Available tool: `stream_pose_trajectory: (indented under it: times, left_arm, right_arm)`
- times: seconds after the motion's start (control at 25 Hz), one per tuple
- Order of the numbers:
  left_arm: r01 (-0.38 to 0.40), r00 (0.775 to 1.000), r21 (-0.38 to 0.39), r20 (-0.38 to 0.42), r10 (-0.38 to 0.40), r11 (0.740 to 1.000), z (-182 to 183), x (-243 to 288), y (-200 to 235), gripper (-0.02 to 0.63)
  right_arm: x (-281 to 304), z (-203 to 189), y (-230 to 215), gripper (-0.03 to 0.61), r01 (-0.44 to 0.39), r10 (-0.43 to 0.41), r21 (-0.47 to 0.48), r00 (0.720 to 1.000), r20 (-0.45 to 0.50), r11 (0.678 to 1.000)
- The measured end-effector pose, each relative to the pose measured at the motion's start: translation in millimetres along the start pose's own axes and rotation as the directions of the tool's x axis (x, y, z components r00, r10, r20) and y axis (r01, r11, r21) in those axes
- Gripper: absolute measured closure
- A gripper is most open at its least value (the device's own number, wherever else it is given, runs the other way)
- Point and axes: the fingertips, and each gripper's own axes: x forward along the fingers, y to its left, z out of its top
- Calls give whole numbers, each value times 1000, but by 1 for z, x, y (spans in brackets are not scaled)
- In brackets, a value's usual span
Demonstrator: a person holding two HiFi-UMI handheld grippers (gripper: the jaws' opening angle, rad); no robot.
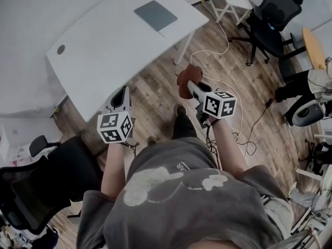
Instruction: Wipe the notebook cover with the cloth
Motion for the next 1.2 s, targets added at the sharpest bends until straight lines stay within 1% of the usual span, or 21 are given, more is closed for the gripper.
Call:
stream_pose_trajectory:
  times: [0.16,0.32,0.44,0.72,0.88,1.04,1.2]
  left_arm:
    - [-39,999,1,-1,39,999,20,35,-7,615]
    - [-94,995,-14,9,95,995,37,62,-5,616]
    - [-123,992,-24,13,124,992,47,81,-9,616]
    - [-192,981,-50,14,193,980,62,122,-28,615]
    - [-247,968,-55,21,249,967,70,141,-35,615]
    - [-281,959,-71,13,282,957,72,151,-40,615]
    - [-287,958,-77,1,288,955,76,157,-37,616]
  right_arm:
    - [18,38,-34,518,-34,34,-4,999,-7,999]
    - [36,74,-60,518,-67,66,-20,998,-5,998]
    - [47,93,-80,518,-86,86,-27,996,-7,996]
    - [65,126,-122,518,-155,153,-43,987,-50,987]
    - [71,144,-150,518,-177,174,-45,983,-66,983]
    - [79,150,-173,518,-192,187,-42,977,-98,981]
    - [97,154,-178,520,-203,198,-29,972,-126,979]
